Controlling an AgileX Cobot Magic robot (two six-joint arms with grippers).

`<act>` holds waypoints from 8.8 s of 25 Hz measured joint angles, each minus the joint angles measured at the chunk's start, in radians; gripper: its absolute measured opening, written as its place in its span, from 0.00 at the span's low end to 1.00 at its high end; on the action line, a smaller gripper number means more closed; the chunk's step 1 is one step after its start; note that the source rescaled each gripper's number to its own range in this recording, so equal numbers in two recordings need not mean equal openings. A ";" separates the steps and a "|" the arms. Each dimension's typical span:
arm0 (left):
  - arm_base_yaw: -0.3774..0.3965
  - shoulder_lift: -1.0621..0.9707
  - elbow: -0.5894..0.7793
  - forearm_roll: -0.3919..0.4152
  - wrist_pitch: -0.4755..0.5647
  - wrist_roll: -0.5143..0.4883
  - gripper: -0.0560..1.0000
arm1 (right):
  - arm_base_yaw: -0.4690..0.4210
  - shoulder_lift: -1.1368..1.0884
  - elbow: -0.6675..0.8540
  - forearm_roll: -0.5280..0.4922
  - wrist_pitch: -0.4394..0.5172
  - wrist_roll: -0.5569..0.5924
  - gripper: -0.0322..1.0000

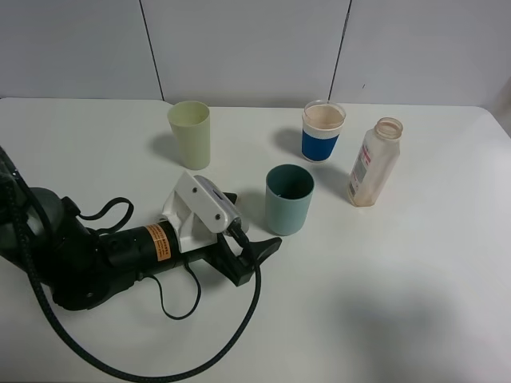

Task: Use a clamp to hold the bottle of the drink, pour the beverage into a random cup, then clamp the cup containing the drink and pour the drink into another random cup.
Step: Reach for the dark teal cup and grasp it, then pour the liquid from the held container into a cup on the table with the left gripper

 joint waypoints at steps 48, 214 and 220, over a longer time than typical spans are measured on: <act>0.000 0.203 -0.326 0.066 -0.001 0.023 1.00 | 0.000 0.000 0.000 0.000 0.000 0.000 1.00; 0.677 -0.328 -0.446 0.680 0.926 -0.117 0.07 | 0.000 0.000 0.000 0.000 0.000 0.000 1.00; 0.648 -0.327 -0.461 0.675 0.951 -0.104 0.07 | 0.000 0.000 0.000 0.000 0.000 0.000 1.00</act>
